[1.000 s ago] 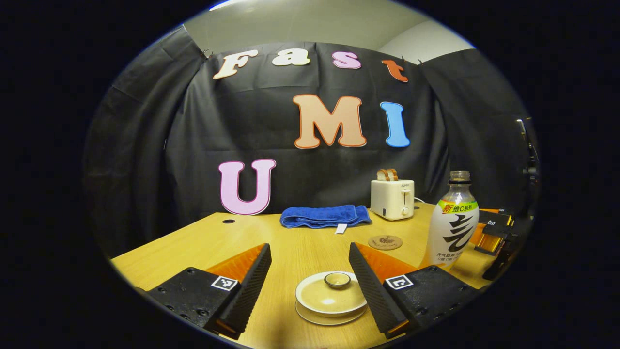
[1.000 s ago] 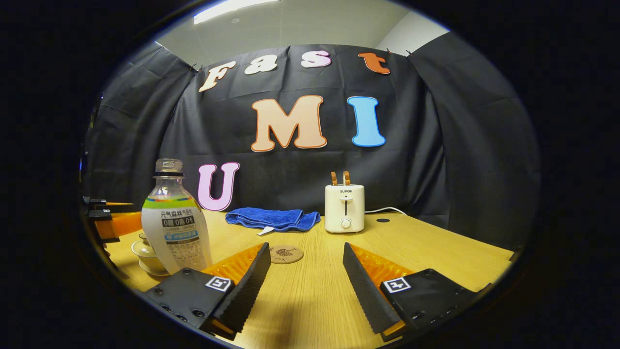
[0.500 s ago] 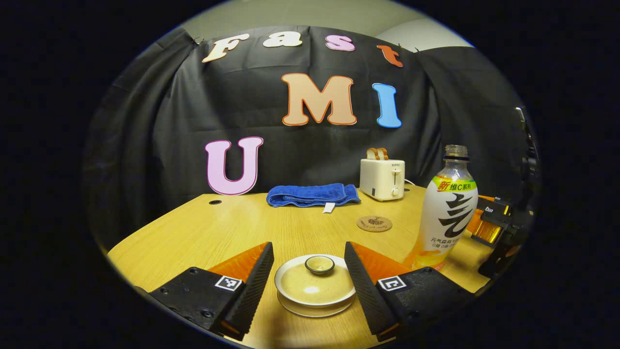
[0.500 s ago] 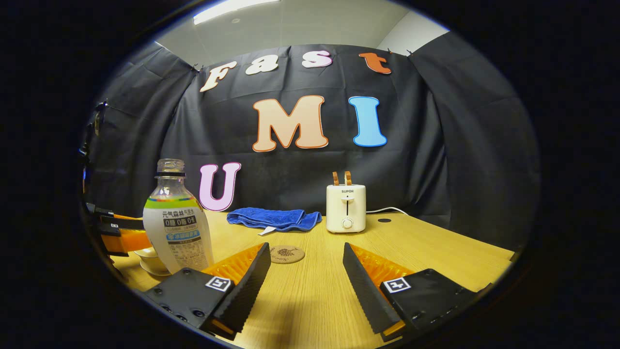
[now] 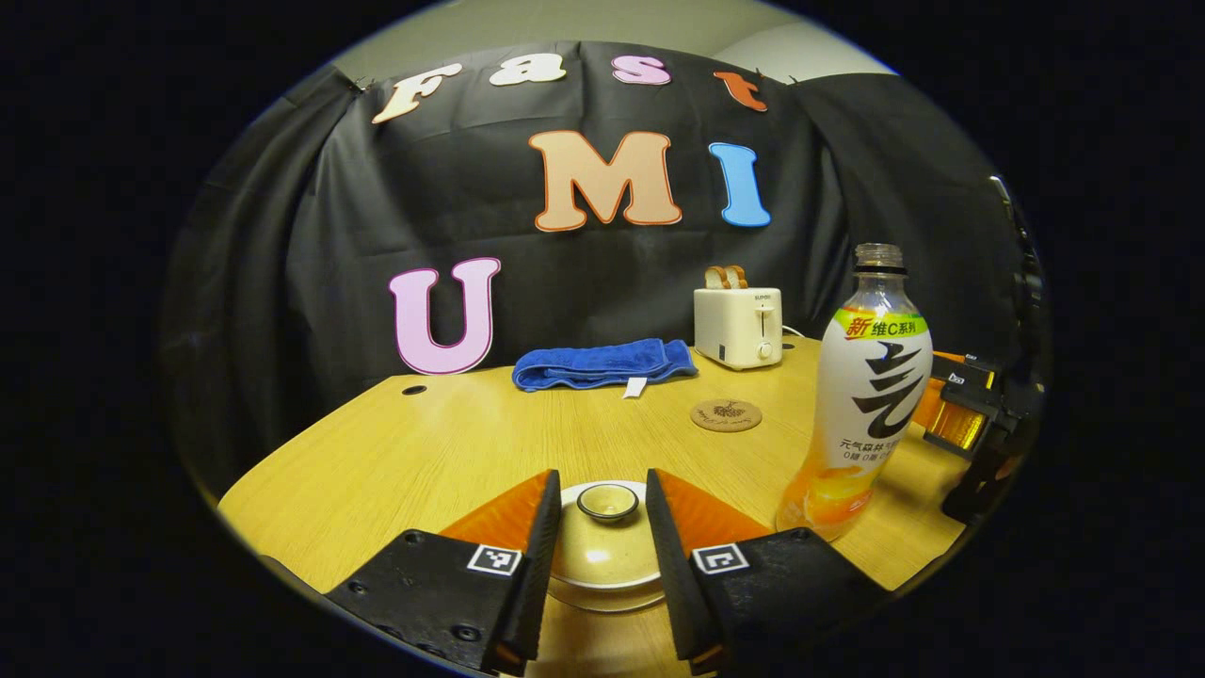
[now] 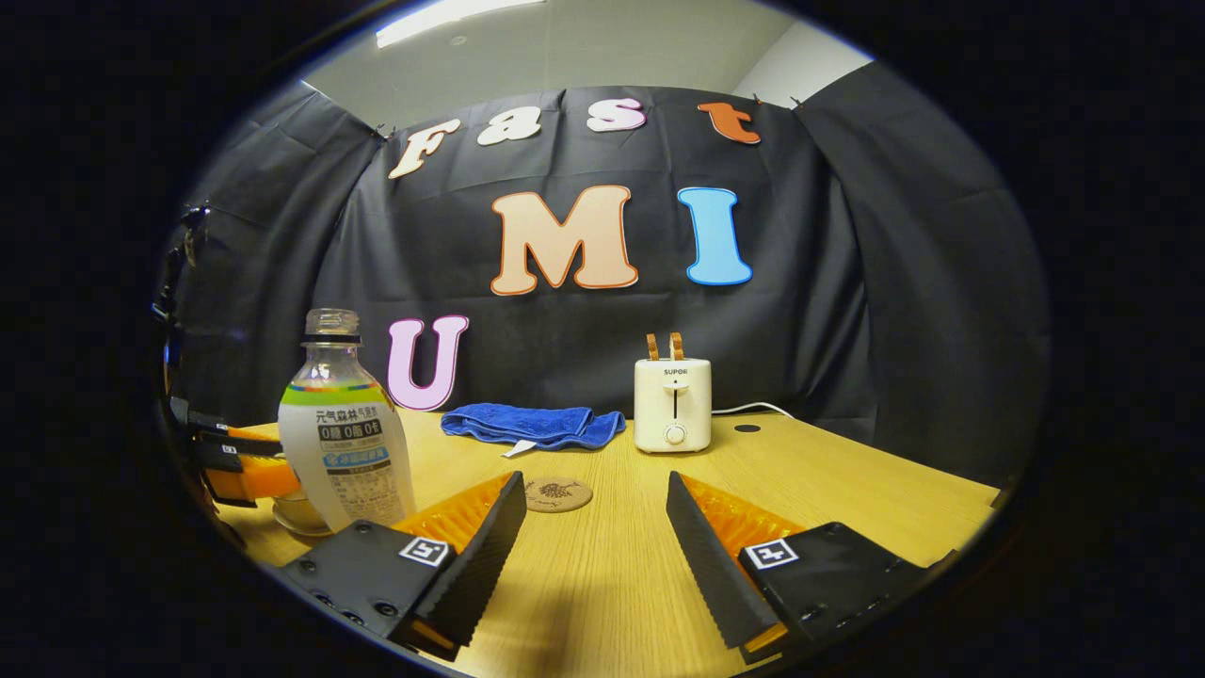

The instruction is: Open the teacup lid with one hand, grasp the water bottle and pour water into the teacup with the other hand; after pouring, place the water bottle on the coaster and then close the teacup lid.

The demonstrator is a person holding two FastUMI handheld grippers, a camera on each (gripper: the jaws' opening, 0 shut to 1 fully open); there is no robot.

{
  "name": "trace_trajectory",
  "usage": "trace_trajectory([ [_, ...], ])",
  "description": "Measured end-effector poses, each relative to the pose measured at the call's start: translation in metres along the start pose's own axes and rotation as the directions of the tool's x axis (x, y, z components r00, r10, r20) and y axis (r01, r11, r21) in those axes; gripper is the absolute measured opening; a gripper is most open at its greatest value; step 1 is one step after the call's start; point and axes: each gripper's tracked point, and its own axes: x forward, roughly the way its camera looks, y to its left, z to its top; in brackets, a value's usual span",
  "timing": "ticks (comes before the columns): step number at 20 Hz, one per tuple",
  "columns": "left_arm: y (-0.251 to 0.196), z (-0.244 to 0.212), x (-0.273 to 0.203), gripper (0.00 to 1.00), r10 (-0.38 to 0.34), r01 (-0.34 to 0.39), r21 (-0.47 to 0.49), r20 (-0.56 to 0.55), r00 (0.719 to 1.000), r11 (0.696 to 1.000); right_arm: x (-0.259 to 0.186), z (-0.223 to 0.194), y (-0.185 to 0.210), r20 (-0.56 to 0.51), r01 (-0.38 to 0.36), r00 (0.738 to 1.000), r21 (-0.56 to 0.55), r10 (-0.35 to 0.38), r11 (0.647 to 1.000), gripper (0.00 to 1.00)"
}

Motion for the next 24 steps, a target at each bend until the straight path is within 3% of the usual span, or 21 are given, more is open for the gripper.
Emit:
trace_trajectory([
  [2,0.0,0.001,0.0,0.46,-0.001,0.001,0.003,0.003,1.0,1.0,0.0,0.0,0.0,0.0,0.0,1.0,0.0,0.0,1.0,1.0],
  [4,-0.001,0.002,0.001,0.37,0.001,-0.001,0.007,0.007,1.0,1.0,0.0,0.0,0.0,0.0,0.0,1.0,0.0,0.0,1.0,0.94],
  [6,-0.002,0.002,0.001,0.29,-0.003,0.003,0.013,0.008,1.0,1.0,0.0,0.0,0.0,0.0,0.0,1.0,0.0,0.0,1.0,0.94],
  [7,-0.003,0.002,0.0,0.29,-0.006,0.005,0.022,0.01,1.0,1.0,0.0,0.0,0.0,-0.001,0.0,1.0,0.0,0.0,1.0,1.0],
  [9,-0.003,0.002,0.0,0.27,-0.007,0.007,0.026,0.013,1.0,1.0,0.0,0.001,0.0,0.0,0.0,1.0,0.0,0.0,1.0,1.0],
  [10,-0.002,0.002,0.0,0.26,-0.007,0.007,0.024,0.016,1.0,1.0,0.0,0.0,0.0,0.0,0.0,1.0,0.0,0.0,1.0,0.94],
  [14,0.002,0.006,0.001,0.23,0.002,-0.002,0.006,0.041,0.999,1.0,-0.001,-0.001,0.003,-0.002,-0.012,1.0,0.0,0.012,1.0,1.0],
  [16,0.005,0.01,0.001,0.23,0.015,-0.016,0.015,0.047,0.999,1.0,-0.003,-0.001,0.007,-0.003,-0.035,0.999,0.0,0.035,0.999,0.94],
  [18,0.009,0.019,0.0,0.23,0.029,-0.03,0.02,0.071,0.997,0.999,-0.006,0.0,0.008,-0.004,-0.046,0.999,0.001,0.046,0.999,0.97],
  [24,0.016,0.034,-0.01,0.23,0.059,-0.061,0.018,0.112,0.992,0.998,-0.024,-0.001,0.019,-0.009,-0.106,0.994,0.013,0.106,0.994,0.94],
])
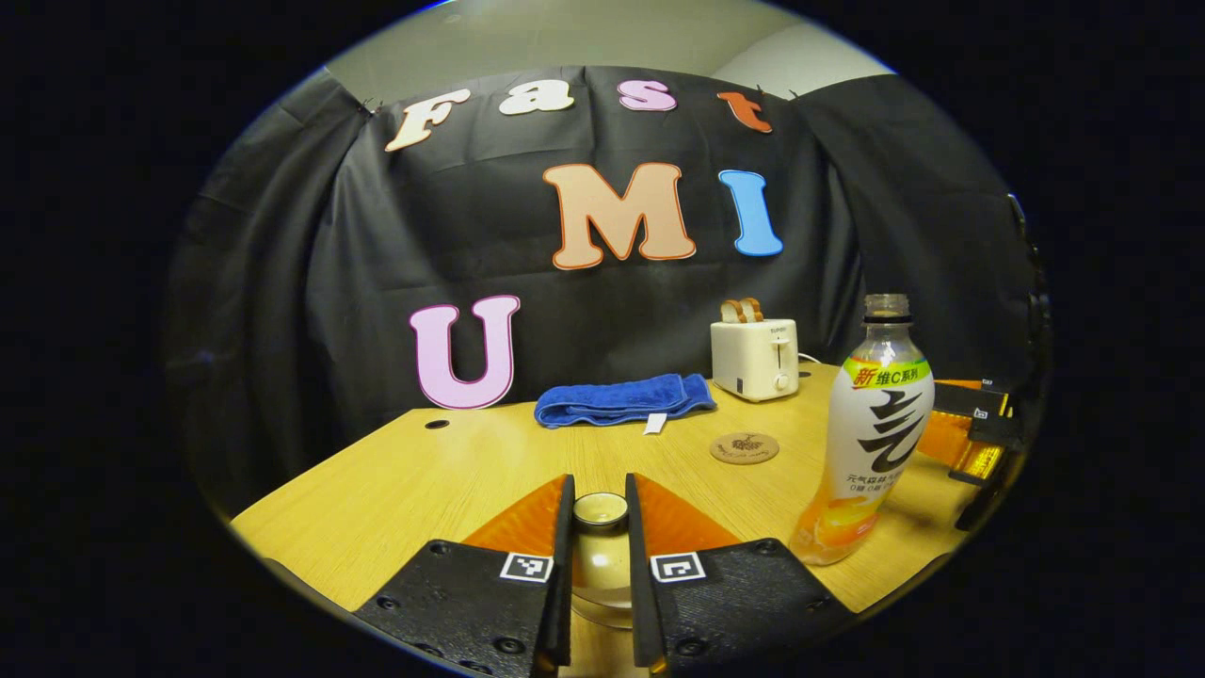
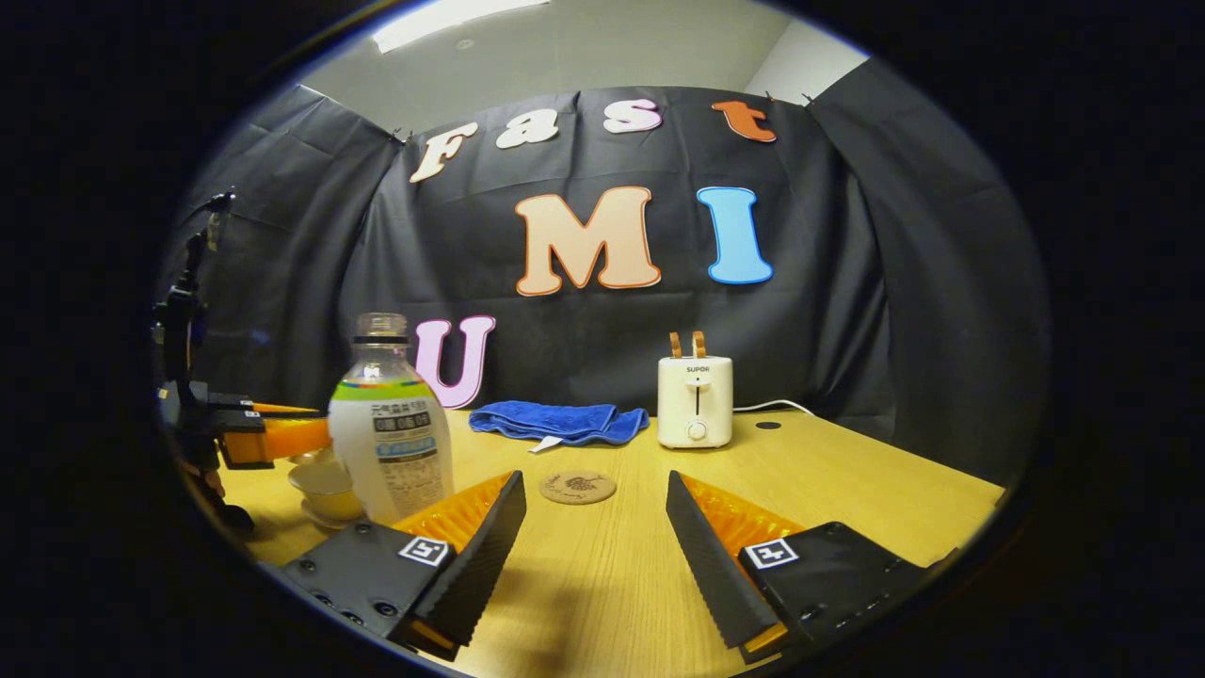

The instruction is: Open the teacup lid with one hand, grasp the water bottle and pour water into the teacup with the other hand; after pouring, place the water bottle on the coaster and then close the teacup lid.

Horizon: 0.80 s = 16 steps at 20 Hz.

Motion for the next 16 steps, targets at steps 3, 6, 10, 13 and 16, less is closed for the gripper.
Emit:
trace_trajectory([
  [3,0.003,0.004,-0.005,0.22,0.009,-0.009,0.0,0.009,1.0,1.0,-0.011,0.0,0.009,-0.002,-0.044,0.999,-0.002,0.044,0.999,0.95],
  [6,0.007,0.005,-0.008,0.23,0.02,-0.02,0.003,0.013,1.0,1.0,-0.021,-0.002,0.02,-0.014,-0.087,0.996,0.017,0.087,0.996,0.97],
  [10,0.013,0.005,-0.014,0.23,0.032,-0.032,-0.002,0.017,0.999,0.999,-0.031,-0.002,0.038,-0.018,-0.157,0.987,0.055,0.158,0.986,0.97],
  [13,0.016,0.004,-0.018,0.23,0.035,-0.035,-0.003,0.016,0.999,0.999,-0.035,-0.001,0.054,-0.018,-0.197,0.98,0.047,0.198,0.979,0.97],
  [16,0.02,0.003,-0.021,0.23,0.043,-0.043,-0.001,0.017,0.999,0.999,-0.038,-0.004,0.07,-0.023,-0.237,0.971,0.031,0.237,0.971,0.94],
])
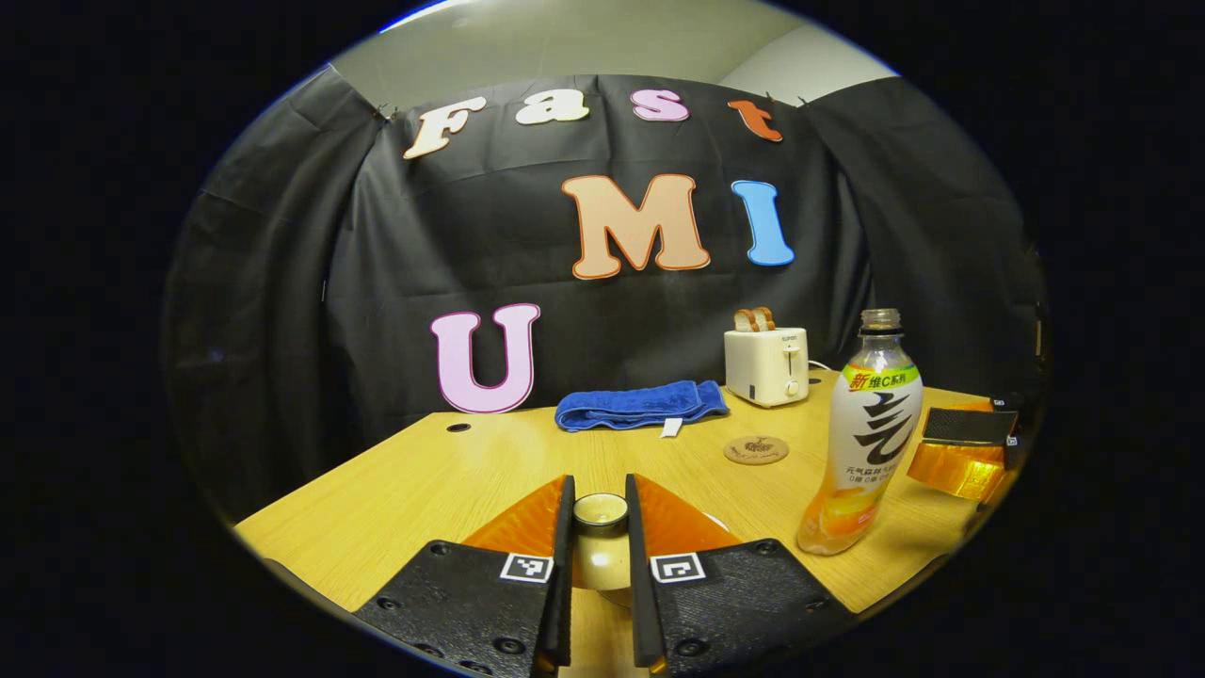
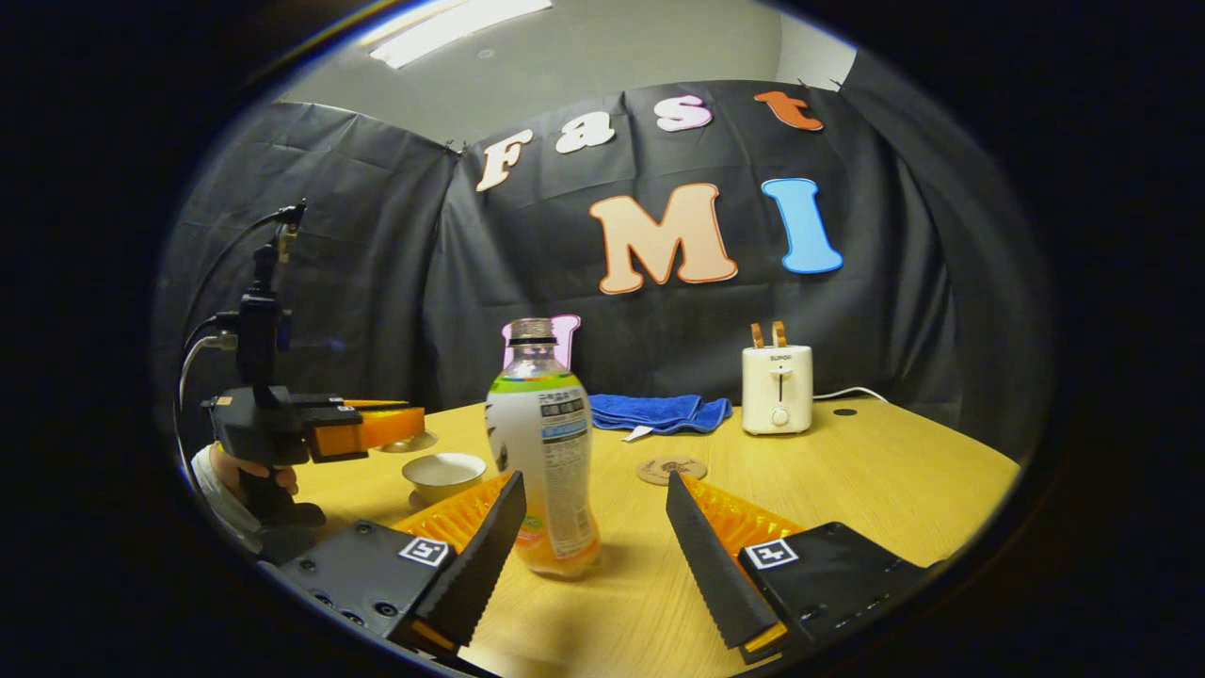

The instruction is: Open the teacup lid with one hand, grasp the water bottle and pour water into the teacup with the other hand; after pouring, place the water bottle on the coaster and then close the teacup lid.

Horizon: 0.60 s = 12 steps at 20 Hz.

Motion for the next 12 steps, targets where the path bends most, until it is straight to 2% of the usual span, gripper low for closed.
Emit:
trace_trajectory([
  [4,0.007,0.0,-0.004,0.23,0.009,-0.009,-0.004,0.006,1.0,1.0,0.008,-0.003,0.016,-0.014,-0.023,1.0,-0.03,0.023,0.999,0.97],
  [7,0.011,-0.002,-0.005,0.23,0.017,-0.017,-0.007,0.004,1.0,1.0,0.017,-0.007,0.023,-0.034,-0.036,0.999,-0.026,0.035,0.999,0.94],
  [8,0.013,-0.003,-0.005,0.23,0.019,-0.019,-0.007,0.003,1.0,1.0,0.02,-0.008,0.026,-0.04,-0.04,0.998,-0.025,0.039,0.999,0.97],
  [12,0.019,-0.008,-0.006,0.23,0.028,-0.028,-0.014,-0.005,1.0,1.0,0.032,-0.012,0.03,-0.065,-0.037,0.997,-0.028,0.035,0.999,0.94],
])
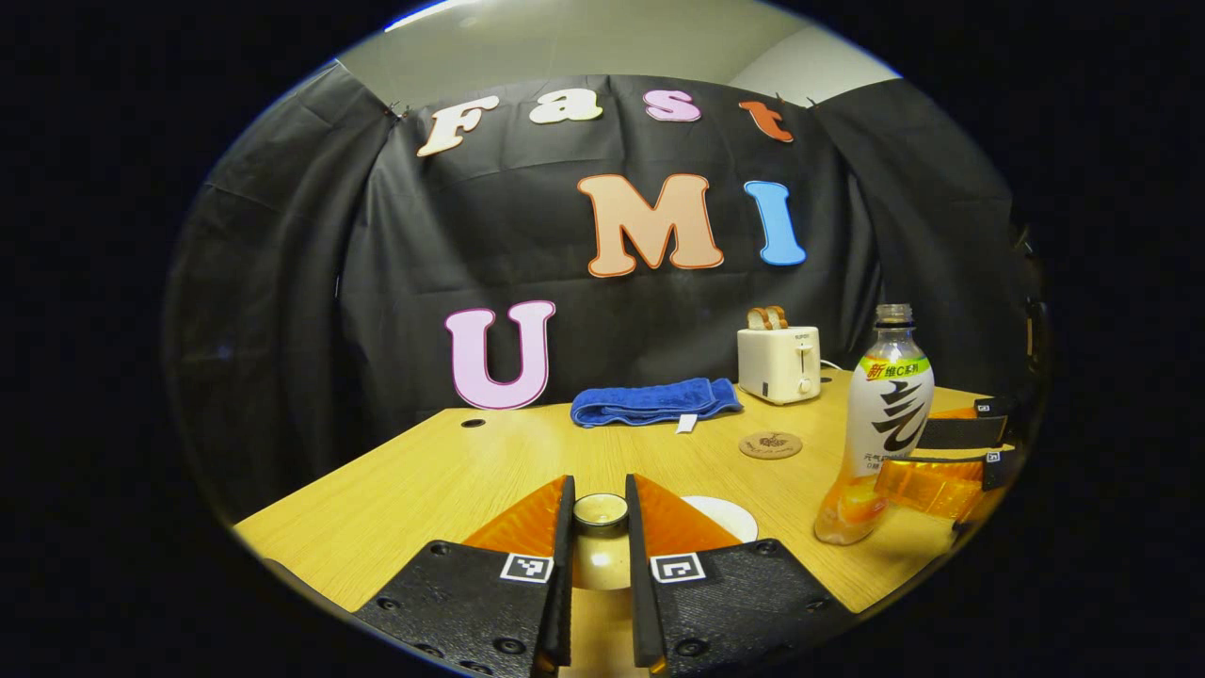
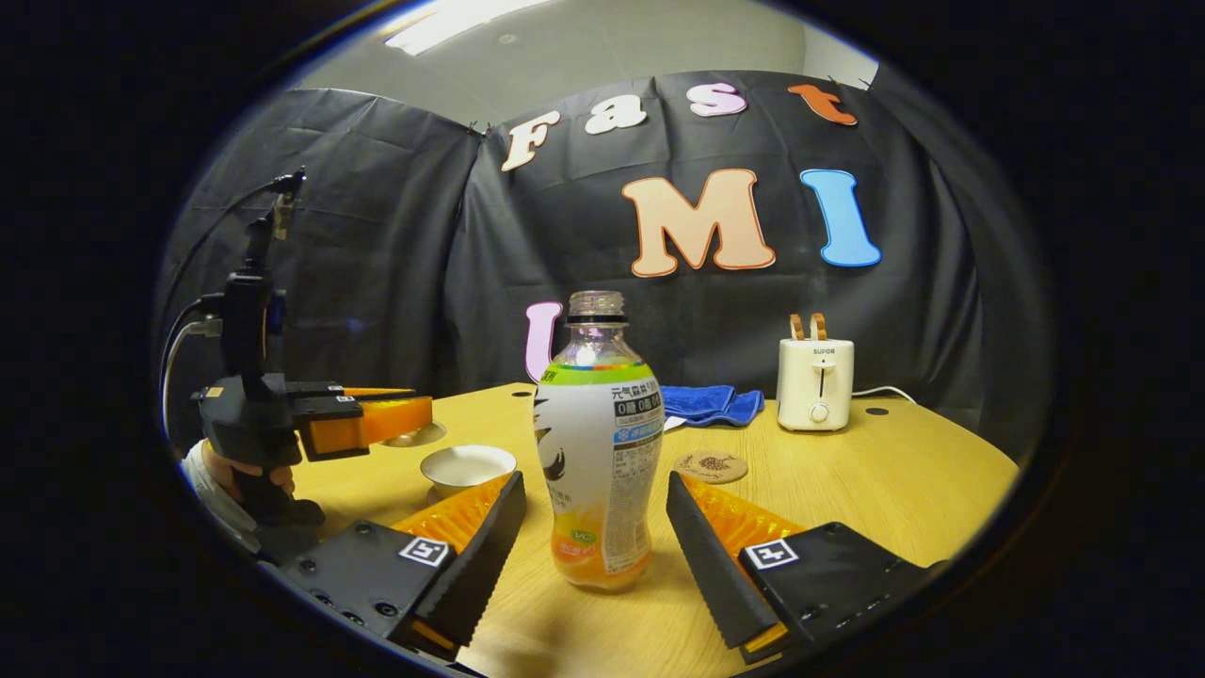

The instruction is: Open the teacup lid with one hand, grasp the water bottle and pour water into the teacup with the other hand; after pouring, place the water bottle on the coaster and then close the teacup lid.

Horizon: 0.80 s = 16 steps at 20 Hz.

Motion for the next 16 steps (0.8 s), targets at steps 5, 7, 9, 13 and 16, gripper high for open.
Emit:
trace_trajectory([
  [5,0.005,-0.002,0.0,0.23,0.008,-0.008,-0.004,-0.002,1.0,1.0,0.006,-0.003,0.003,-0.022,0.0,1.0,-0.001,0.0,1.0,0.97],
  [7,0.006,-0.004,0.0,0.24,0.01,-0.01,-0.006,-0.004,1.0,1.0,0.009,-0.005,0.003,-0.032,0.004,0.999,0.0,-0.004,1.0,0.95],
  [9,0.009,-0.005,-0.001,0.23,0.015,-0.015,-0.01,-0.006,1.0,1.0,0.019,-0.006,0.001,-0.037,0.012,0.999,0.008,-0.011,1.0,0.84],
  [13,0.015,-0.009,-0.006,0.23,0.027,-0.027,-0.019,-0.005,1.0,0.999,0.02,-0.006,-0.002,-0.044,0.012,0.999,-0.012,-0.013,1.0,0.71],
  [16,0.02,-0.011,-0.005,0.23,0.034,-0.035,-0.041,-0.011,0.999,0.999,0.026,-0.004,-0.009,-0.048,0.028,0.998,-0.089,-0.032,0.996,0.7],
])
